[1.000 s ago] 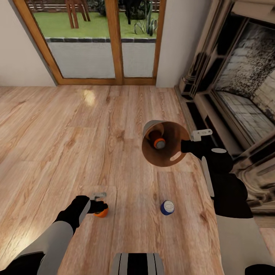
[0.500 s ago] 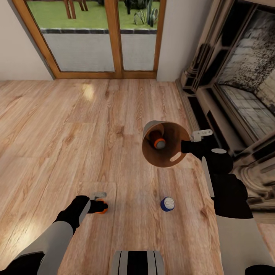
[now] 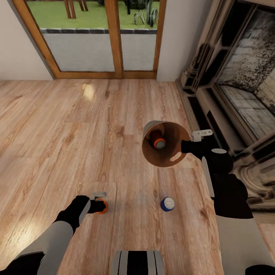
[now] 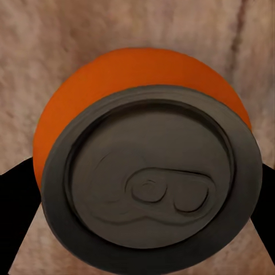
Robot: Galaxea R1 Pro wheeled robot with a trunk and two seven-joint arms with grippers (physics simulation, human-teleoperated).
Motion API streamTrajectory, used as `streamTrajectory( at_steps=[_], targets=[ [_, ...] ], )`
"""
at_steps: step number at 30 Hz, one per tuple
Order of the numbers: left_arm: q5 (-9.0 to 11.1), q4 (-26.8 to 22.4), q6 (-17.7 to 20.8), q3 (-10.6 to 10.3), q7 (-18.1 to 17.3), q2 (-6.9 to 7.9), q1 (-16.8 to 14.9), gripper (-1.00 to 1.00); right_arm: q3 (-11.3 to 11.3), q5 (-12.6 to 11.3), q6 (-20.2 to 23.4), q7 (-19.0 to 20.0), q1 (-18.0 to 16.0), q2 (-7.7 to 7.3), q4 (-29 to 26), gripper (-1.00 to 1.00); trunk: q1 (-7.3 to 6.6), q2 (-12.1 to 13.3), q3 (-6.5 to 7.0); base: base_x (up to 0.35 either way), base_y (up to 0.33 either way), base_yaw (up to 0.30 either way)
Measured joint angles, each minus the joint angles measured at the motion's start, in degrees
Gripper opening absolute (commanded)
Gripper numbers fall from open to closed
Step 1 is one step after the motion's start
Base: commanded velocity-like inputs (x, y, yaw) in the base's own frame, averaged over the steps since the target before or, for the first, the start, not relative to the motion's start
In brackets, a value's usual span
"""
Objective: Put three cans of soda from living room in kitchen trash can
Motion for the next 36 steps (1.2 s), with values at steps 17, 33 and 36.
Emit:
streamTrajectory(
  at_steps=[17,33,36],
  targets=[
    [-0.12,0.02,0.14,0.09,0.06,-0.13,-0.07,-1.0,0.0,0.01,0.0,0.07,1.36,0.0,0.03,-1.0,-0.16,0.08,1.32,0.0,0.0,0.0],
    [-0.18,0.0,0.16,0.08,-0.07,-0.13,-0.09,-1.0,0.08,0.37,0.0,0.02,1.49,0.06,0.24,-1.0,-0.57,0.29,4.87,0.0,0.0,0.0],
    [-0.18,0.0,0.21,0.07,-0.13,-0.13,-0.09,-1.0,0.09,0.37,0.01,0.01,1.59,0.08,0.53,-1.0,-0.65,0.33,5.53,0.0,0.0,0.0]
  ],
)
